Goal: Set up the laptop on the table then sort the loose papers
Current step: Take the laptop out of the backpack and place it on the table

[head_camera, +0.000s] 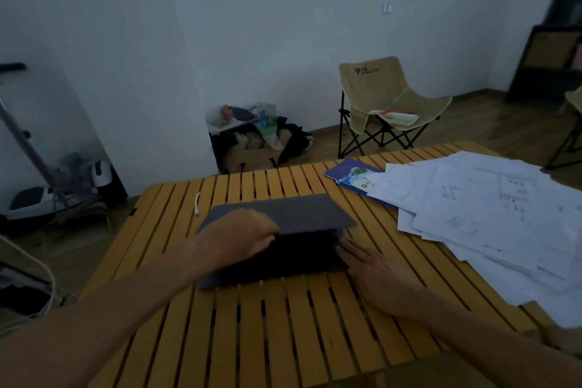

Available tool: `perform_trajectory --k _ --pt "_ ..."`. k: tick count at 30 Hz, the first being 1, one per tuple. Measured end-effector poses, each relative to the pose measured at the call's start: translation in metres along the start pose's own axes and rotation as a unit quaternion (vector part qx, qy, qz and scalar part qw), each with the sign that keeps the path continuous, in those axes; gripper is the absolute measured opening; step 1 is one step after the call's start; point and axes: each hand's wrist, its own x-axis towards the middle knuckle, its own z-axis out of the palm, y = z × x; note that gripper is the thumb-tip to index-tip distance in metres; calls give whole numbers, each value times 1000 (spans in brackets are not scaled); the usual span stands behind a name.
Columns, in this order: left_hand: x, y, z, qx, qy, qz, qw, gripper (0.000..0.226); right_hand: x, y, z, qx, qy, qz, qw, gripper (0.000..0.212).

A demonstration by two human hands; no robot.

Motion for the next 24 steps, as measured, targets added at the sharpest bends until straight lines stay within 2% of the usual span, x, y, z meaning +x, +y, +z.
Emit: perform_trajectory --k 3,6,7,11,14,17,20,22,24 --pt "18 -27 -36 -5 67 -33 997 24 6 0 -10 -55 -23 -24 998 58" --pt "50 -57 -66 -48 163 -96 981 18 9 -2 -21 -42 -38 -30 998 101" --pt "64 -68 -71 -74 191 -128 970 16 10 -2 -23 -30 -39 -26 998 106" --pt "114 -102 -68 -59 287 -248 923 17 15 -3 -28 -1 -41 -23 999 107" --pt "131 -95 -55 -33 323 -332 886 23 17 -7 -31 -3 -49 -14 999 107" --pt "125 -75 -44 -28 364 -321 874 29 25 -10 -31 9 -57 9 998 101" --pt "100 -71 -26 19 353 -259 899 35 34 -15 -32 7 -47 21 999 61" --pt "76 -84 -11 84 292 -272 913 56 35 -22 -30 11 -43 30 999 66" --pt "53 -102 -1 120 250 -297 914 70 34 -28 -22 20 -36 30 999 93"
